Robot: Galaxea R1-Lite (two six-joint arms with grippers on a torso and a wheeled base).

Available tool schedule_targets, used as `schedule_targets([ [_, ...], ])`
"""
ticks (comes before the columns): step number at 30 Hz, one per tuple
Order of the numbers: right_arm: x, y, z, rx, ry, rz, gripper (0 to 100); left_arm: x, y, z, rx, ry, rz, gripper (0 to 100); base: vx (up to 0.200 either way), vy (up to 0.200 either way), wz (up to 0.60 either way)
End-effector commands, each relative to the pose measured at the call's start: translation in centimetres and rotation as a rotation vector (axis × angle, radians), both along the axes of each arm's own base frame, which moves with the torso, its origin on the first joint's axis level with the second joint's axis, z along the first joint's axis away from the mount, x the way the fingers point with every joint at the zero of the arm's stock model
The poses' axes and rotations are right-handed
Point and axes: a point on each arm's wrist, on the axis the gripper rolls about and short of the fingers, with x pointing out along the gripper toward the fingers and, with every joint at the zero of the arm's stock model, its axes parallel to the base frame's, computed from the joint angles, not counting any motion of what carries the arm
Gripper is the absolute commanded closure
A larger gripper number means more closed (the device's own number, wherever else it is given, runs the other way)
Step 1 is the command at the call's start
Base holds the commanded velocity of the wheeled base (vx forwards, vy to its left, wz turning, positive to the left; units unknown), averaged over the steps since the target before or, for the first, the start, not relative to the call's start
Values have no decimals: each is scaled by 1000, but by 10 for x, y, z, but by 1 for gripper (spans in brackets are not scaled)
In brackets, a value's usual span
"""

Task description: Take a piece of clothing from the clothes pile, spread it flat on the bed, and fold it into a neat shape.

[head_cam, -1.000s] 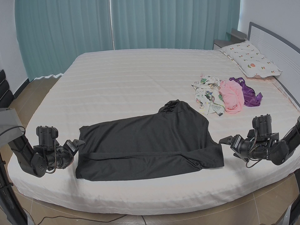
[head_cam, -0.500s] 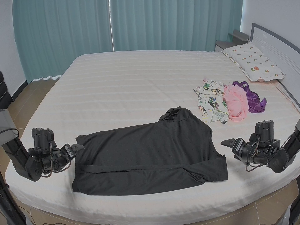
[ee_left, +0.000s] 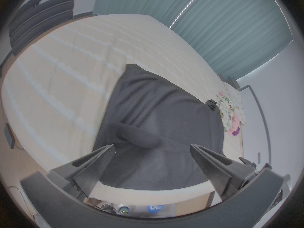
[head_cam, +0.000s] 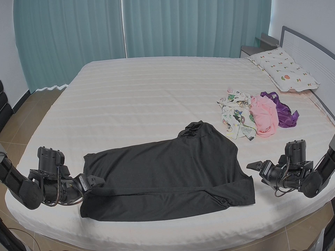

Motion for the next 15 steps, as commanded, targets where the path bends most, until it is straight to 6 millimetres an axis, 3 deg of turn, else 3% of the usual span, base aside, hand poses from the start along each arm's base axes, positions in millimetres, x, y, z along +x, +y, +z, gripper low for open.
schedule_targets([
  [1, -2, 1, -3, -2, 12, 5, 0, -5, -19, 9, -48, -18, -46, 0, 0, 0, 0],
  [5, -4, 2, -5, -3, 24, 11, 0, -8, -26, 7, -59, 3, -61, 0, 0, 0, 0],
  [11, -4, 3, -7, -5, 19, 11, 0, -1, -36, -19, -58, 112, -68, 0, 0, 0, 0],
  [15, -3, 3, -6, -1, 7, 10, 0, 7, -44, -23, -98, 105, -45, 0, 0, 0, 0],
])
